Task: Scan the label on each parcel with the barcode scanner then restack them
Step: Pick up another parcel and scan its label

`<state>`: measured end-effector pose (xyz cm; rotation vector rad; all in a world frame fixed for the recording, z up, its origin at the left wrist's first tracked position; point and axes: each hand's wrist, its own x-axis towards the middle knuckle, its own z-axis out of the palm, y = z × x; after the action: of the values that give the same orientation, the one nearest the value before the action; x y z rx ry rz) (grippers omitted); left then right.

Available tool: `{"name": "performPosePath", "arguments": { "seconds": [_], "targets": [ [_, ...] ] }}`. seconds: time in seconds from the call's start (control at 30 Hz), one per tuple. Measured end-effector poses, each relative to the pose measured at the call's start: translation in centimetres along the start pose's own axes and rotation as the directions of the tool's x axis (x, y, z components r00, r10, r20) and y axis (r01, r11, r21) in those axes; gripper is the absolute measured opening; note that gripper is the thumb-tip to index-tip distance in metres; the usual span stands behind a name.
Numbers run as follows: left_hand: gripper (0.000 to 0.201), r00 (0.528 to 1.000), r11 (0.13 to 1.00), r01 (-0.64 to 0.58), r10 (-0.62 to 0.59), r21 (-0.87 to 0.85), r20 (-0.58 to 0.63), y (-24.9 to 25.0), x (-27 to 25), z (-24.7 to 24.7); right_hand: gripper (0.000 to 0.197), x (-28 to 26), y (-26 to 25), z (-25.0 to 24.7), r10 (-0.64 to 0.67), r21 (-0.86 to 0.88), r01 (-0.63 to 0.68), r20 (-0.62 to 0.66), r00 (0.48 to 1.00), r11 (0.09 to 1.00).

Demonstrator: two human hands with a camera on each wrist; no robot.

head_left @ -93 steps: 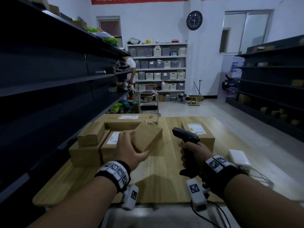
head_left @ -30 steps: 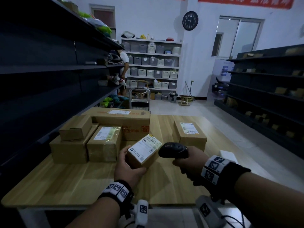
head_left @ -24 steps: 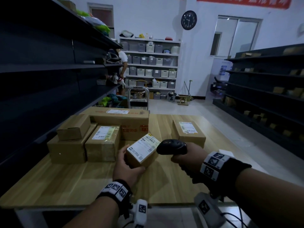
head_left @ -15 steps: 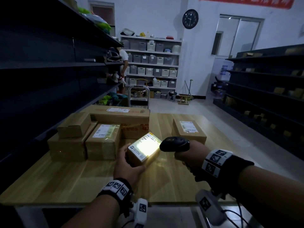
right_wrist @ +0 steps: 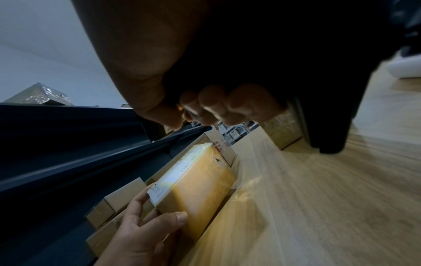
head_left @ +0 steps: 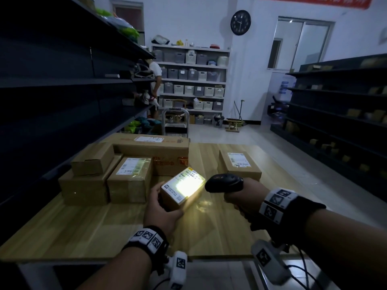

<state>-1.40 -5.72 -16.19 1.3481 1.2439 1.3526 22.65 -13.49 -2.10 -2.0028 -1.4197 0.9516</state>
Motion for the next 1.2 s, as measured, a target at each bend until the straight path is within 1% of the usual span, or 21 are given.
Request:
{"name": "performPosePath", "arguments": {
  "seconds": [0.13, 0.23, 0.33, 0.43, 0.5, 0.57, 0.63, 0.67, 0.7, 0.77, 0.8, 0.9, 0.93, 1.0, 1.1, 1.2],
  "targets": [
    [0.108, 1.0, 1.0, 0.002, -0.002, 0.012, 0.001, 0.2, 0.0, 0.0, 0.026, 0.1, 0.1, -0.1, 0.027, 0.014, -0.027, -0.002, 1.0, 1.0],
    [0.106, 1.0, 1.0, -0.01, 0.01, 0.001, -0.003, 0.0, 0.0, 0.0, 0.025, 0.2, 0.3, -0.4, 0.021, 0.035, -0.02, -0.023, 1.0, 0.999],
    [0.106, 1.0, 1.0, -0.008, 0.008, -0.006, 0.0, 0.0, -0.1, 0.0, 0.032, 0.4, 1.0, -0.3, 0.02, 0.132, -0.015, -0.037, 0.999, 0.991],
    [0.106, 1.0, 1.0, -0.005, 0.005, 0.001, 0.006, 0.2, -0.2, 0.0, 0.026, 0.7, 1.9, -0.5, 0.022, 0.28, -0.011, -0.038, 0.999, 0.96],
    [0.106, 1.0, 1.0, 0.003, -0.003, -0.002, 0.016, 0.3, -0.3, 0.0, 0.022, 0.8, 2.5, -0.5, 0.025, 0.46, -0.007, -0.033, 0.999, 0.888],
    [0.105, 1.0, 1.0, 0.005, -0.005, -0.005, 0.023, 0.5, -0.5, 0.0, 0.015, 1.1, 3.3, -0.3, 0.04, 0.653, 0.014, -0.067, 0.997, 0.758],
    [0.105, 1.0, 1.0, 0.0, 0.0, -0.004, 0.03, 0.6, -0.6, 0.1, 0.028, 1.7, 4.7, 0.1, 0.089, 0.787, -0.014, -0.053, 0.995, 0.616],
    [0.105, 1.0, 1.0, -0.001, 0.001, -0.001, 0.031, 0.7, -0.7, 0.1, 0.031, 2.0, 5.6, 0.2, 0.111, 0.832, -0.027, -0.042, 0.993, 0.554],
    [0.105, 0.999, 1.0, 0.0, -0.001, 0.004, 0.033, 0.5, -0.6, 0.1, 0.03, 2.4, 6.5, 0.3, 0.129, 0.868, -0.024, -0.047, 0.991, 0.496],
    [0.105, 0.999, 1.0, 0.005, -0.006, 0.01, 0.04, 0.5, -0.5, 0.2, 0.026, 3.2, 8.3, 0.4, 0.148, 0.93, 0.008, -0.067, 0.987, 0.366],
    [0.105, 0.999, 1.0, 0.004, -0.005, 0.016, 0.044, 0.5, -0.6, 0.2, 0.028, 3.6, 9.1, 0.6, 0.16, 0.954, 0.015, -0.066, 0.985, 0.3],
    [0.104, 0.998, 1.0, 0.01, -0.012, 0.029, 0.061, 0.2, -0.4, 0.5, 0.034, 4.7, 11.0, 1.0, 0.186, 0.989, 0.021, -0.048, 0.981, 0.148],
    [0.104, 0.998, 0.999, 0.014, -0.016, 0.033, 0.065, 0.1, -0.3, 0.5, 0.035, 5.1, 11.5, 1.2, 0.203, 0.994, 0.024, -0.046, 0.978, 0.11],
    [0.105, 0.997, 0.999, 0.023, -0.025, 0.04, 0.072, -0.2, 0.0, 0.5, 0.035, 5.8, 12.3, 1.6, 0.228, 0.997, 0.037, -0.051, 0.972, 0.065],
    [0.105, 0.996, 0.998, 0.031, -0.035, 0.051, 0.077, -0.5, 0.1, 0.4, 0.036, 6.2, 13.0, 2.0, 0.246, 0.996, 0.076, -0.087, 0.965, 0.055],
    [0.099, 0.995, 0.998, 0.026, -0.031, 0.052, 0.094, -0.4, -0.3, 0.7, 0.039, 6.3, 13.5, 2.0, 0.27, 0.995, 0.094, -0.101, 0.957, 0.038]
  ]
}}
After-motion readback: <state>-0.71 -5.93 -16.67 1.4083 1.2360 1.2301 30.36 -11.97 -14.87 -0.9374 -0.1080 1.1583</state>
